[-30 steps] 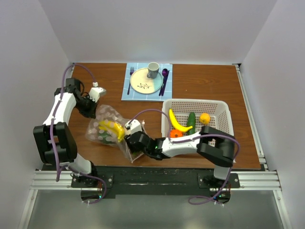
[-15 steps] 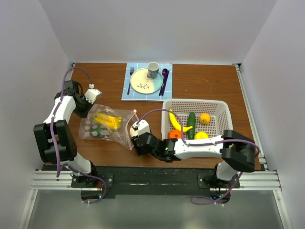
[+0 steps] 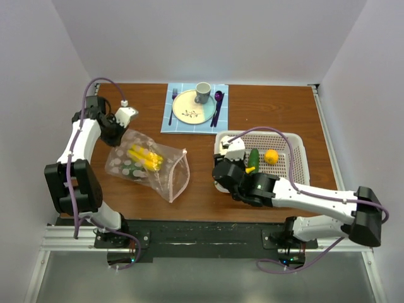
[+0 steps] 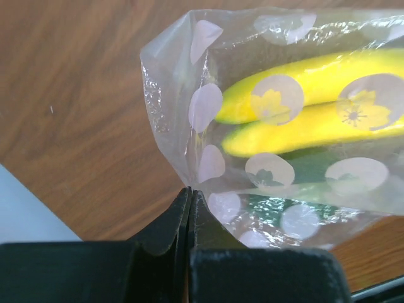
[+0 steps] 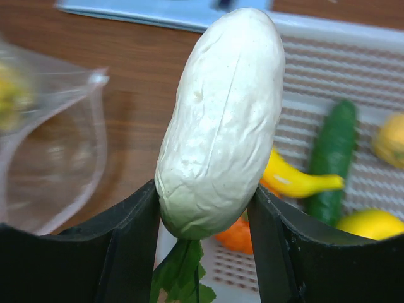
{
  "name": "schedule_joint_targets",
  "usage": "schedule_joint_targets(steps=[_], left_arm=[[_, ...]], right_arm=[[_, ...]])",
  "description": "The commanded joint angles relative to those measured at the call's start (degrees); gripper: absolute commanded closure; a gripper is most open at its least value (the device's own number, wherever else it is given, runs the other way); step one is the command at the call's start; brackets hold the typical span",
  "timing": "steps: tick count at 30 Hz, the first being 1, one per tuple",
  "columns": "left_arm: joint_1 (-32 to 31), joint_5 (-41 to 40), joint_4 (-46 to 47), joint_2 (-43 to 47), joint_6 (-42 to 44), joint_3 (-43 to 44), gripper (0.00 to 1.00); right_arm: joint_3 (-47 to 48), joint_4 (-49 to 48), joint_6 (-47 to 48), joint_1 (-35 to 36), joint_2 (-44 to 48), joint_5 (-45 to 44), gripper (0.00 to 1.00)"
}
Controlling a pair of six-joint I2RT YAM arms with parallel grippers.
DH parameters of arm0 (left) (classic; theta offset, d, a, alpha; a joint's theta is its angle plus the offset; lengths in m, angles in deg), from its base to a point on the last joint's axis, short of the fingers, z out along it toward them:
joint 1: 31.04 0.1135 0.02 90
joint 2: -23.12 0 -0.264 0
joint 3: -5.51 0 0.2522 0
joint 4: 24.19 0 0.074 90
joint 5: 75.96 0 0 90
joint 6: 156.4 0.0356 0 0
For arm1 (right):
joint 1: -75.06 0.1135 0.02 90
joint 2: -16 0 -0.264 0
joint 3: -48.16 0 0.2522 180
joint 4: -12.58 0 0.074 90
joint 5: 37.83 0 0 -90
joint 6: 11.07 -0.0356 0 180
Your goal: Open the zip-top bag and remove the fake food
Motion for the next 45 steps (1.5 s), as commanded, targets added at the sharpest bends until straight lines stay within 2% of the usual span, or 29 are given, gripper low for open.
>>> schedule_joint_targets(steps=[1,3,5,6,7,9,10,11,17,20,21,23,27,29,35,45], left_arm=[[-4.98,7.4,-7.03,3.45,-2.71,4.92,1.0],[-7.0,7.75,-7.56,4.34,-3.59,4.74,1.0],[-7.97,7.84,-7.91,4.6,-4.29,4.22,1.0],[-8.58,7.93,-8.17,4.52,-4.38,4.22,1.0],[-8.76,8.1,-8.53,4.08,-4.56,4.3,1.0],[-8.94,8.54,-10.02,3.55,-4.82,5.18,1.0],[-9.03,8.89,-10.72,3.38,-4.82,6.66,1.0],[-9.03,8.89,-11.25,3.55,-4.82,7.29,1.0],[-9.03,3.54,-8.36,3.99,-4.47,6.07,1.0],[-9.03,0.11,-4.16,3.81,-4.29,2.21,1.0],[-9.03,-1.72,-2.92,3.46,-4.21,0.28,1.0],[-9.03,-3.32,-0.63,2.76,-4.21,-0.88,1.0],[-9.03,-5.6,2.28,1.09,-4.12,-3.07,1.0],[-9.38,-6.4,3.68,0.56,-4.03,-3.52,1.0],[-10.0,-6.84,5.62,-1.2,-5.26,-4.75,1.0],[-14.74,-7.02,7.99,-2.6,-7.28,-8.35,1.0]], right_arm=[[-1.89,19.01,-17.89,-1.6,-4.08,-15.11,0.95],[-1.72,24.2,-22.41,-1.69,-6.1,-16.69,0.87],[-1.8,24.49,-23.76,-1.78,-6.8,-17.06,0.74],[-1.89,21.62,-22.27,-1.69,-6.89,-16.62,0.64],[-1.81,19.85,-18.26,-1.69,-6.98,-15.57,0.41],[-0.93,17.47,-16.12,-1.78,-7.42,-15.3,0.24],[0.21,17.02,-14.37,-1.69,-7.6,-15.73,0.05],[0.74,16.5,-13.39,-1.52,-7.69,-16.0,0.01],[1.63,9.21,-4.26,3.57,-5.32,-17.49,0.01],[-1.09,-0.62,3.65,9.54,-3.82,-15.32,0.01],[-2.06,-6.65,5.84,10.78,-3.73,-13.99,0.01],[-4.7,-11.26,9.02,12.72,-4.78,-10.66,0.06],[-7.69,-23.04,13.32,12.9,-9.61,-1.35,0.2],[-7.52,-27.25,14.83,12.9,-14.35,-0.1,0.22],[-3.13,-35.0,19.66,11.5,-25.51,3.16,0.22],[1.62,-40.72,21.69,6.92,-31.41,11.06,0.19]])
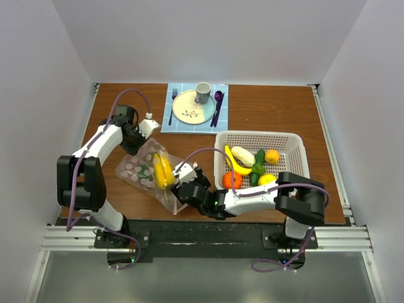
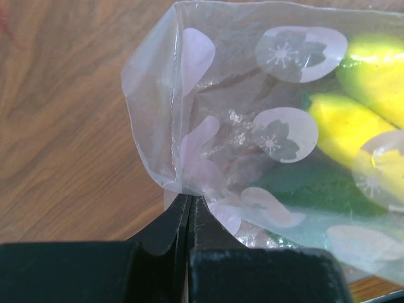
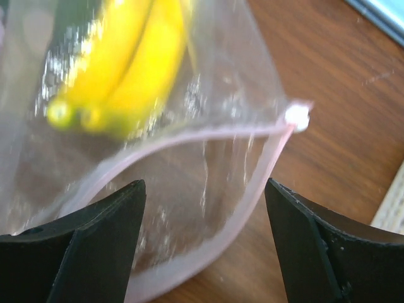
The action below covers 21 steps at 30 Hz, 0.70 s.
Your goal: Open the zip-top bag and remove the fake food
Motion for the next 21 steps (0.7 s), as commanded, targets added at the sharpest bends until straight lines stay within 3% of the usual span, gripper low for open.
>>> schedule_joint_targets(steps=[1,4,6,8,10,13,14,15,21], left_arm=[[-1.54,-0.37,2.4,-1.44,-2.17,-1.68,1.0],[-2.07,-1.16,3.01,-1.97,-2.7,-2.56,1.0],[-2.07,-2.56,3.71,-1.8,-2.78,-3.35,0.81],[-2.07,-4.23,3.98,-1.36,-2.52,-3.97,0.7],[-1.98,-5.55,4.25,-0.92,-2.26,-3.97,0.65],[-1.9,-8.09,4.42,0.57,-1.82,-3.01,0.41],[-1.9,-8.54,4.16,0.84,-1.73,-2.57,0.18],[-1.72,-8.72,3.2,1.01,-1.73,-2.04,0.03],[-1.37,-4.69,-4.34,4.09,-1.38,4.02,0.0]], right_arm=[[4.11,-5.97,1.32,-1.06,-1.65,4.16,0.19],[4.99,-6.58,0.7,-1.15,-3.49,6.45,0.16],[4.82,-7.03,-0.44,-1.15,-3.93,8.55,0.12],[4.12,-7.73,-1.66,-1.06,-3.94,10.22,0.11],[3.51,-8.43,-2.02,-1.15,-3.5,11.72,0.11],[1.75,-8.26,-3.95,-0.97,-2.27,13.04,0.11],[0.79,-8.35,-4.13,-0.45,-1.83,12.96,0.12],[0.34,-8.35,-4.13,-0.09,-1.39,12.7,0.12],[-0.63,-5.18,-4.92,2.28,2.04,8.93,0.17]])
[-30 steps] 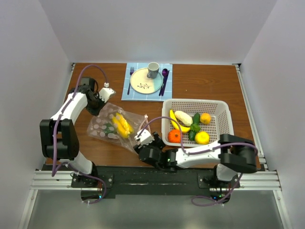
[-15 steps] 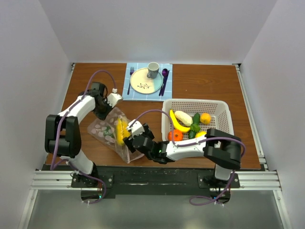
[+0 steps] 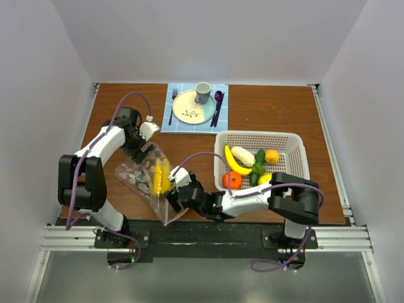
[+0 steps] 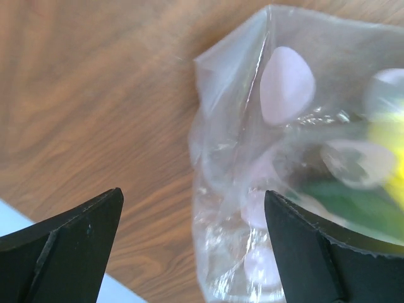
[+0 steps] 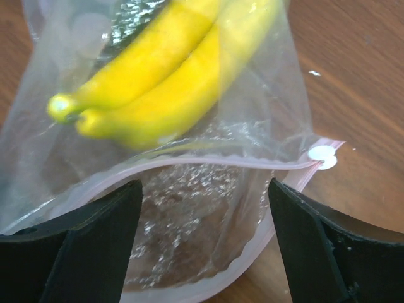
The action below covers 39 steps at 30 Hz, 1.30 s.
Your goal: Open the zip-top bag and remove the fake food
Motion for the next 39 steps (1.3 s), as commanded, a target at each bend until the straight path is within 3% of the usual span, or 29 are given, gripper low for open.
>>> schedule_joint_targets(steps=[1,6,9,12,13,16,17,24,26,27,32,33,35,39], left_arm=[[0.34,5.32,-5.85,4.74,0.37,6.51,0.0],[0.25,13.16,-9.73,6.42,0.11,6.26,0.01],[0.25,14.48,-7.89,6.42,-0.07,2.5,0.0],[0.25,14.93,-5.51,5.11,-0.42,-0.23,0.0],[0.25,15.1,-4.99,4.75,-0.68,-0.77,0.0],[0.25,13.53,-2.61,3.43,-0.77,-2.35,0.0],[0.25,12.91,-1.13,3.17,-0.95,-2.79,0.0],[0.25,11.85,1.7,-0.17,-2.44,-2.53,0.0],[0.16,11.85,1.96,-0.7,-2.97,-2.27,0.0],[0.25,11.85,1.96,-1.14,-3.14,-2.18,0.01],[-0.19,12.11,1.79,-0.96,-3.32,-2.61,0.01],[-0.28,11.94,1.79,-0.96,-3.32,-2.79,0.0],[-0.45,11.42,2.14,-0.88,-3.15,-3.67,0.0],[-0.63,11.41,2.05,-1.58,-3.06,-4.11,0.0]], right_arm=[[-0.41,1.26,-1.89,2.02,4.95,-4.37,0.18],[-0.32,4.34,-3.56,2.63,6.61,-9.3,0.22],[-1.2,4.26,-3.3,3.69,8.63,-10.62,0.32],[-2.08,3.73,-2.59,4.83,9.86,-9.14,0.58],[-2.6,3.39,-2.59,5.01,10.04,-8.52,0.76],[-3.4,1.63,-2.5,5.54,9.7,-4.31,1.0],[-3.31,1.28,-2.59,5.54,9.35,-3.08,1.0],[-1.65,-1.98,-1.1,5.71,4.34,3.26,0.97],[-0.41,-1.89,-0.49,5.63,2.23,3.96,0.88],[-0.06,-2.59,-0.13,5.54,1.7,3.88,0.79],[3.01,-5.93,2.76,4.92,-3.48,3.43,0.5],[3.71,-7.76,4.08,4.75,-3.92,3.61,0.39],[4.42,-10.4,5.84,4.48,-4.63,4.58,0.29],[6.35,-13.67,11.63,4.4,-5.68,4.5,0.19]])
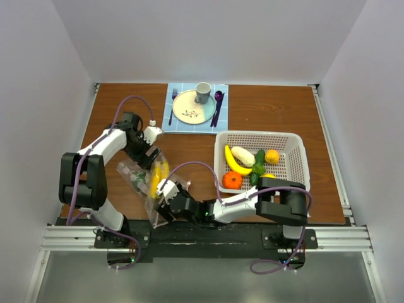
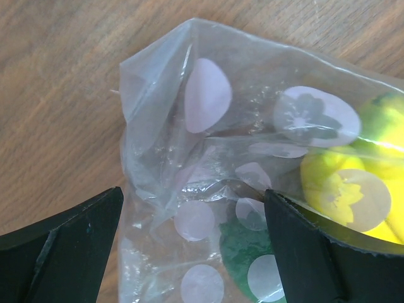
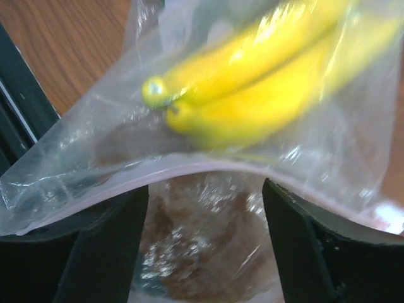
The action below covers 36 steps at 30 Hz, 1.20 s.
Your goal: Open the zip-top bag and remove the fake food
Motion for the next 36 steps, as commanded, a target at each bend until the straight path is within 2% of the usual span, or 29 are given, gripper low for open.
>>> schedule_joint_targets(steps=[1,11,19,23,32,34,36], left_arm=[[-0.67,-0.3,0.72,-0.57,-0.52,-0.81,0.0],[-2.52,0.92,0.01,-1.37,-1.84,-1.33,0.0],[-5.16,3.91,-0.16,-1.1,-3.95,-3.71,0.0],[-5.25,5.23,0.01,-1.1,-4.04,-5.11,0.0],[-4.9,-2.75,3.61,-2.15,-4.92,-4.77,0.0],[-3.76,-4.78,4.66,-2.42,-5.0,-3.98,0.0],[-1.48,-5.84,5.2,-3.38,-4.74,-2.93,0.0]], right_arm=[[3.99,-8.4,7.42,-0.37,-0.09,0.17,0.18],[9.62,-7.79,7.08,-1.6,-4.22,3.85,0.14],[15.33,-5.94,6.91,-1.69,-8.7,6.22,0.2],[16.65,-5.51,6.82,-1.87,-8.36,8.5,0.31],[14.29,-4.54,4.62,-1.86,-5.55,10.89,0.6],[12.62,-4.62,4.27,-1.86,-3.8,10.97,0.65],[10.43,-4.62,3.92,-1.86,-2.38,10.54,0.74]])
